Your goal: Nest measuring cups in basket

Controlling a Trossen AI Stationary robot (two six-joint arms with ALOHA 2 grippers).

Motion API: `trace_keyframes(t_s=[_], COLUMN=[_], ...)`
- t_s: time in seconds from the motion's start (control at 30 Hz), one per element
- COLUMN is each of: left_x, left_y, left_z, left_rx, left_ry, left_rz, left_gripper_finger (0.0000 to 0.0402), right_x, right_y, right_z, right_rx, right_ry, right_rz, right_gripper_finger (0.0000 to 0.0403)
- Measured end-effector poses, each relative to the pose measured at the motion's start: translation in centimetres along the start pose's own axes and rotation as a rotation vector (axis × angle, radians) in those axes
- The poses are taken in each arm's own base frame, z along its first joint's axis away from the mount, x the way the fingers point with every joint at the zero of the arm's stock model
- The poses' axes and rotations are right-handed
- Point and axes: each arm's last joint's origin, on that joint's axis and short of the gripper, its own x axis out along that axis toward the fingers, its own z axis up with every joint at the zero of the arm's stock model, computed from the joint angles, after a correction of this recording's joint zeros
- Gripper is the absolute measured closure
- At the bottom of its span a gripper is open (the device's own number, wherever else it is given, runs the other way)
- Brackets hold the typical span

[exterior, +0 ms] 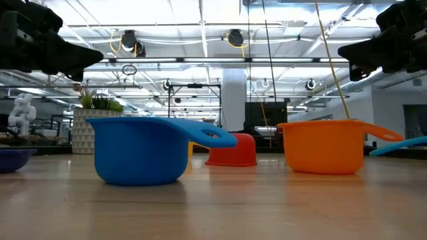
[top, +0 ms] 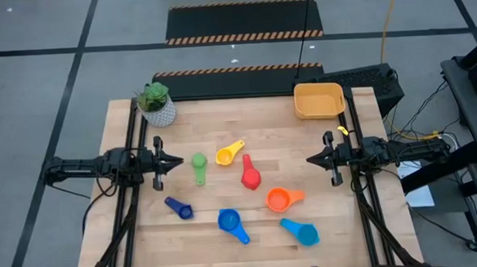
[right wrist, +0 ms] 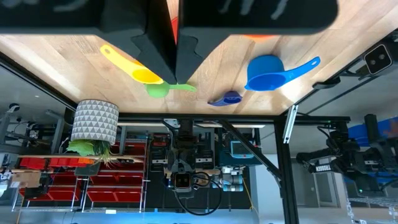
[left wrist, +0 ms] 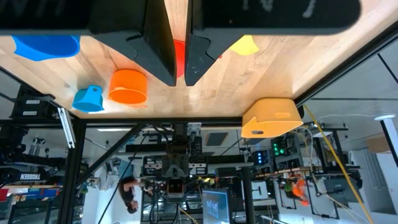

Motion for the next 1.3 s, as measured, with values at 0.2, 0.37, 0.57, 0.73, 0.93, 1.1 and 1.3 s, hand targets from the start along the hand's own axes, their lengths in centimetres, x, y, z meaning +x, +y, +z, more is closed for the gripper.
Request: trace_keyframes(t_s=[0.2, 0.37, 0.57, 0.73, 0.93, 1.1, 1.3], left_x=[0.0, 0.0, 0.0, -0.01, -0.01, -0.01, -0.01], left_y=[0.0, 0.0, 0.02, 0.03, 0.03, 0.14, 0.16], left_z=[-0.01, 0.02, 0.41, 0.46, 0.48, 0.48, 0.54], left_rx=[0.0, 0.0, -0.003, -0.003, -0.004, -0.004, -0.076], left_ry=[0.0, -0.002, -0.044, -0.049, -0.051, -0.049, -0.058], left_rz=[0.0, 0.0, 0.003, 0.003, 0.004, 0.041, 0.047], left_gripper_finger=[0.0364, 0.0364, 0.0364, 0.0364, 0.0364, 0.0364, 0.0364], right_x=[0.0, 0.0, 0.0, 0.0, 0.0, 0.0, 0.0], right_y=[0.0, 0.0, 0.0, 0.0, 0.0, 0.0, 0.0], right_z=[0.0, 0.0, 0.0, 0.0, 0.0, 0.0, 0.0], right_rx=[0.0, 0.0, 0.0, 0.0, 0.0, 0.0, 0.0], right_ry=[0.0, 0.0, 0.0, 0.0, 0.0, 0.0, 0.0], right_rz=[0.001, 0.001, 0.0, 0.0, 0.0, 0.0, 0.0], right_gripper_finger=[0.0403, 0.0403, 0.0403, 0.0403, 0.0403, 0.0403, 0.0403])
